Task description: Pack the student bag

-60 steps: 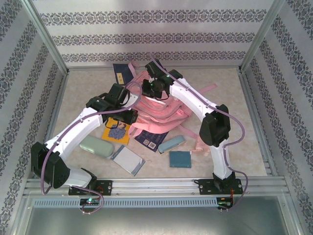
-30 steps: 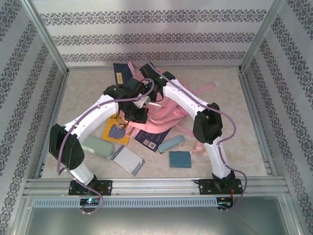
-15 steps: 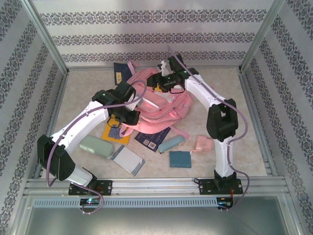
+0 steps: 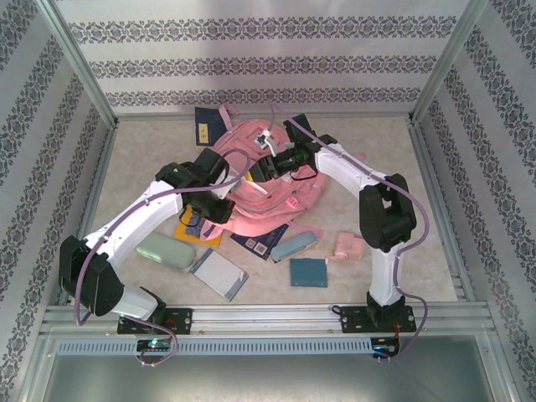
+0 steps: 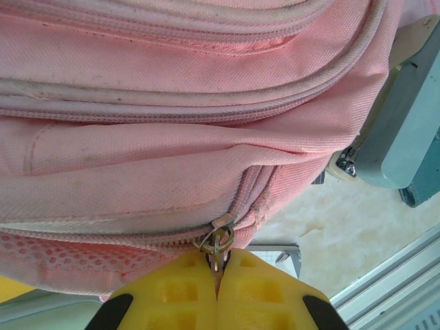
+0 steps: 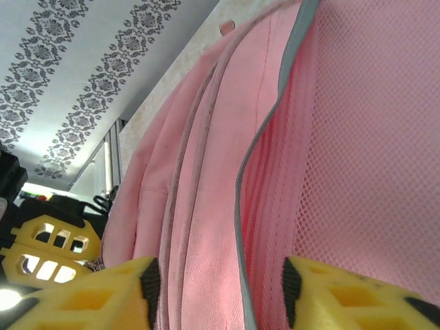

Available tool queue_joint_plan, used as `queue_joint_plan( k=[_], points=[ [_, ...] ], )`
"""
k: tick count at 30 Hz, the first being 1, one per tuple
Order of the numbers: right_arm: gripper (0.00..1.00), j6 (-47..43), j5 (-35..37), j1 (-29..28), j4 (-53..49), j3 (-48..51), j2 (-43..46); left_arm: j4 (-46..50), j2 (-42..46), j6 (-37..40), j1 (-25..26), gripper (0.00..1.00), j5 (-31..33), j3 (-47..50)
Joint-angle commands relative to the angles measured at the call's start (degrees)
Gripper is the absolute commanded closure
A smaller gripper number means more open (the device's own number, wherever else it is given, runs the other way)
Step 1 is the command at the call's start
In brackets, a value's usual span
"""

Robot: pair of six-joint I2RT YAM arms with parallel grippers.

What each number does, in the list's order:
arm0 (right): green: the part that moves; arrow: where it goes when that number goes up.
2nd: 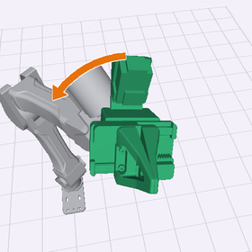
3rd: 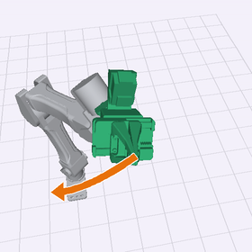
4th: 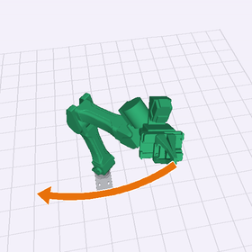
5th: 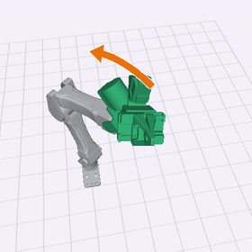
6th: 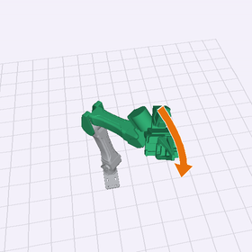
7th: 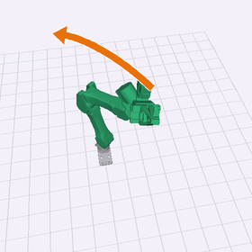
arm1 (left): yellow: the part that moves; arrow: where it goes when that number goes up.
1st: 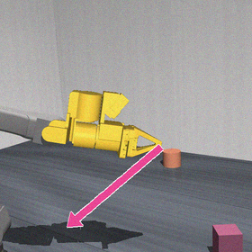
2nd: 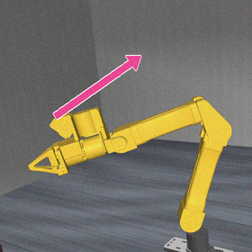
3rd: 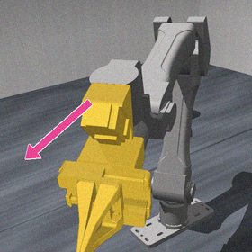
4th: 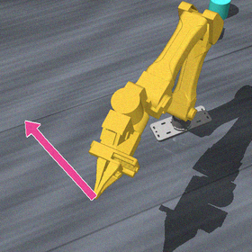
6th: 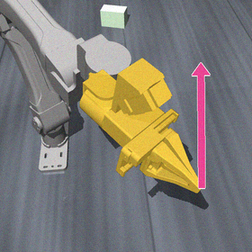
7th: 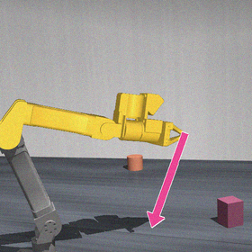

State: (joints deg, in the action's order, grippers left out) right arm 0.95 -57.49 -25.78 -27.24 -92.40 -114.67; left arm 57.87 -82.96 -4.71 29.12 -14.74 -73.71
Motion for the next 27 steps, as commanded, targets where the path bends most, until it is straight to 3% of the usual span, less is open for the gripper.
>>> queue_joint_plan(
  k=[1, 6, 9, 17, 21, 27],
  points=[
    [0.53, -3.4, -3.1, -1.1, 0.2, 2.7, 2.1, -1.0, 2.1, 2.0, -0.6, 1.00, 1.0, -0.1],
    [0.46, -3.7, 2.5, -1.0, -0.4, 4.5, 2.2, -1.1, 2.0, 2.0, -0.6, 1.00, 0.8, -0.2],
    [0.48, -3.2, 1.3, -0.8, 0.1, 5.1, 2.7, -1.2, 2.2, 2.1, -0.6, 1.00, 0.9, 0.0],
    [0.68, -5.1, -1.3, -3.7, 2.0, 11.4, 7.2, -1.9, 1.8, 1.1, -0.7, 1.00, -0.2, -0.4],
    [1.00, -3.9, -1.8, -4.2, 0.8, 6.6, 4.4, -1.9, 2.3, 1.7, -0.7, 1.00, -0.2, -0.5],
    [1.00, 3.2, 3.1, -0.7, 1.9, 1.2, 6.2, -1.3, 5.3, 2.6, -0.7, 1.00, 0.4, 2.0]
  ],
)
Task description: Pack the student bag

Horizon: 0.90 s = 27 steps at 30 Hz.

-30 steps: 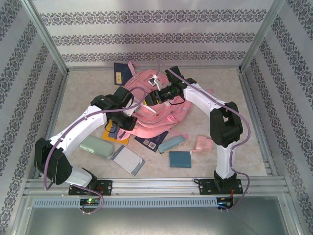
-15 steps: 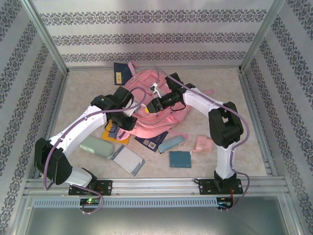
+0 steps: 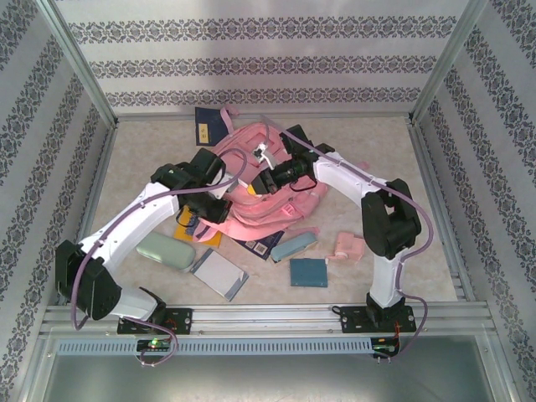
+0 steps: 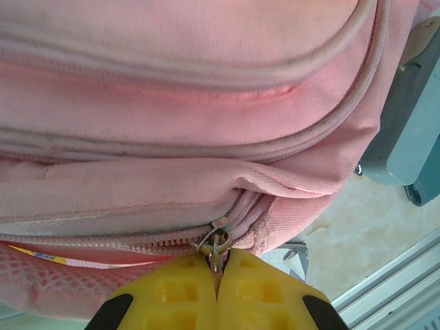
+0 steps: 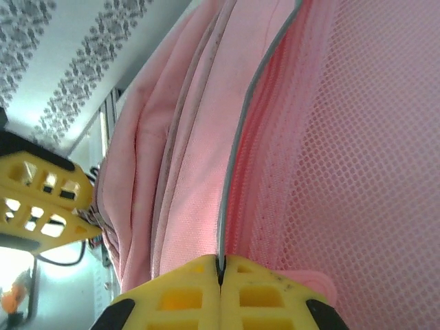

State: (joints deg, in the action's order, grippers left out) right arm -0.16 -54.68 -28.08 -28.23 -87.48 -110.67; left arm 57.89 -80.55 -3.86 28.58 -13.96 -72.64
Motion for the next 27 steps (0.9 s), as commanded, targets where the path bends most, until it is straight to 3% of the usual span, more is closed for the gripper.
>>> queue_joint_plan(
  k=[1, 4, 6, 10, 13, 21, 27],
  points=[
    [1.00, 8.6, 0.3, 2.7, 3.7, -5.1, 2.3, -1.3, 3.6, 2.0, -0.1, 1.00, -0.2, 1.6],
    [1.00, 22.1, -2.2, 5.7, 0.3, -13.3, -1.6, -1.2, 5.1, 2.7, -0.1, 1.00, 0.4, 3.3],
    [1.00, 26.4, -4.2, 5.6, 0.1, -16.1, -3.4, -1.1, 5.6, 2.9, -0.1, 1.00, 0.5, 3.6],
    [1.00, 24.6, 5.7, 1.0, -1.7, -16.1, -1.9, -0.6, 4.9, 1.1, -0.1, 1.00, -0.4, 2.1],
    [1.00, 29.7, 12.4, -0.3, -1.4, -16.1, -2.1, -0.7, 3.5, -2.7, -0.1, 1.00, -4.0, 0.3],
    [1.00, 39.3, 22.2, -1.6, 2.2, -14.1, -0.7, 0.4, -1.9, -11.8, 0.9, 1.00, -11.2, -2.5],
    [1.00, 45.6, 26.6, -2.6, 6.4, -11.0, 0.2, -2.0, -4.3, -15.5, 2.7, 1.00, -10.2, -3.2]
  ],
)
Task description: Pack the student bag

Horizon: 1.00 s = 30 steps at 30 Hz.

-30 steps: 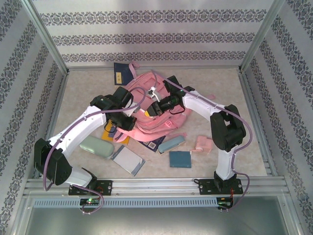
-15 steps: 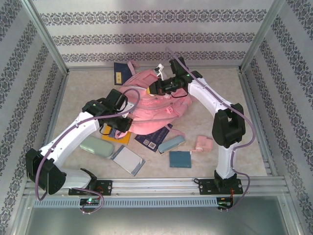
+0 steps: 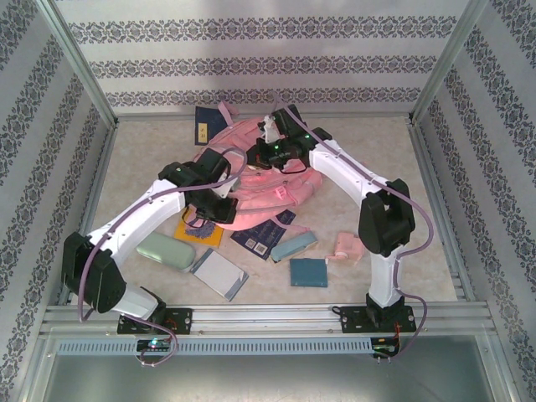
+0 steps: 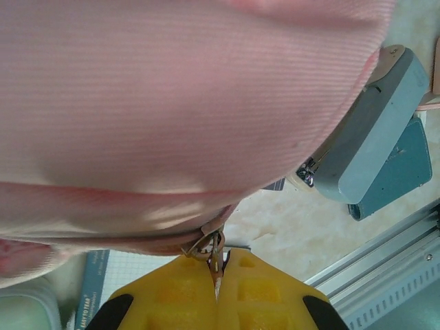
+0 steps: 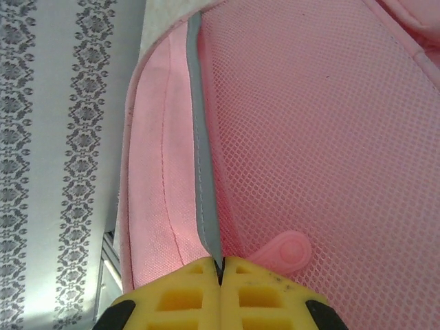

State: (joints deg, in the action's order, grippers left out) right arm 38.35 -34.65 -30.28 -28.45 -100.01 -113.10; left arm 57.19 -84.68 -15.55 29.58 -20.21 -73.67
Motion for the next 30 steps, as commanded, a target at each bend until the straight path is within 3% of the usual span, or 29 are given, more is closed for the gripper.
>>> queue_joint_plan(
  k=[1, 13, 24, 30],
  points=[
    [1.00, 9.2, 6.6, -0.5, 8.5, 2.8, 2.9, -2.2, -0.3, -4.7, 1.8, 1.00, -3.2, -2.2],
    [1.00, 29.4, 12.6, -3.0, 16.6, 8.2, 4.1, -10.8, 1.1, -8.3, 2.2, 1.00, 3.5, 1.9],
    [1.00, 35.8, 9.7, -3.8, 17.1, 2.1, -1.4, -20.0, -0.8, -7.3, 3.8, 0.99, 5.3, 5.2],
    [1.00, 33.7, 5.6, -4.0, 15.0, -2.5, -4.1, -24.4, -4.0, -6.8, 5.0, 0.99, 5.2, 5.3]
  ],
)
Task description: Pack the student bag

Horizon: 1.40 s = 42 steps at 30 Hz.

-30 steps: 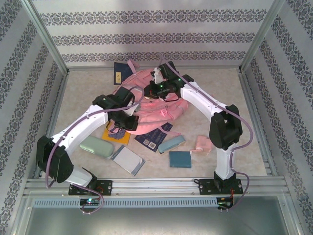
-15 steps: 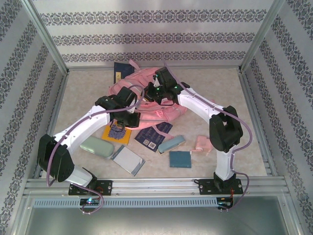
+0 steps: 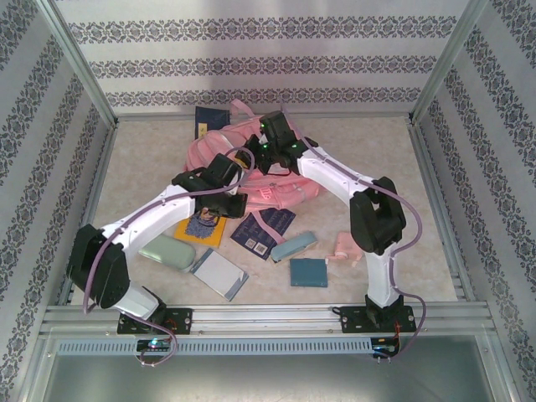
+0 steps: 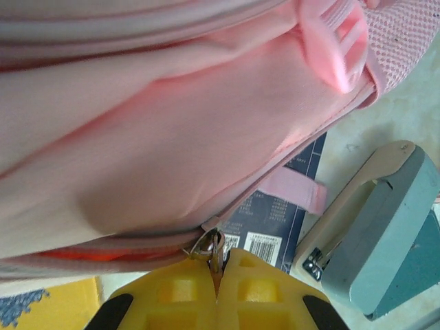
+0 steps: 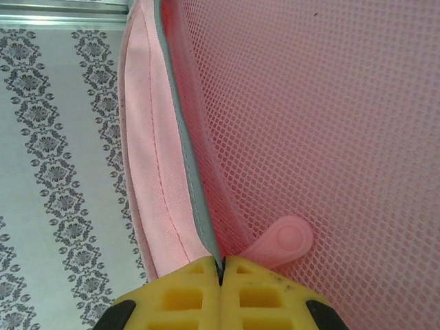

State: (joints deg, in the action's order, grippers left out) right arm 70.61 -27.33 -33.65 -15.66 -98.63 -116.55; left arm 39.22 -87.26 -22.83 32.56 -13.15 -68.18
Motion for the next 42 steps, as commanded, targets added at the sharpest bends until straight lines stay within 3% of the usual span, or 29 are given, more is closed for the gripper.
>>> queue_joint_plan(
  k=[1, 15, 24, 27, 33, 42],
  points=[
    [1.00, 0.7, -2.5, -0.6, 1.9, -4.5, -1.0, -7.4, -2.0, 0.5, 2.5, 0.99, -1.7, -0.2],
    [1.00, -3.3, -8.6, 0.7, 0.1, -5.8, -2.1, -14.4, -11.7, 3.3, 8.7, 0.98, 1.2, -4.6],
    [1.00, -2.5, -13.7, 1.0, 4.8, -4.0, -2.6, -18.1, -15.8, 7.3, 10.5, 0.91, -0.3, -7.8],
    [1.00, -3.0, -15.1, 1.0, 5.4, -4.2, -2.9, -19.5, -17.0, 8.5, 10.9, 0.84, -2.5, -8.4],
    [1.00, -8.5, -16.6, 2.4, 2.0, -4.4, -2.0, -17.6, -13.1, 8.7, 10.8, 0.56, -2.5, -7.5],
    [1.00, -23.2, -17.4, 5.6, -2.1, -0.8, 2.1, -2.8, -0.6, 6.7, 10.7, 0.47, -0.6, -8.2]
  ],
)
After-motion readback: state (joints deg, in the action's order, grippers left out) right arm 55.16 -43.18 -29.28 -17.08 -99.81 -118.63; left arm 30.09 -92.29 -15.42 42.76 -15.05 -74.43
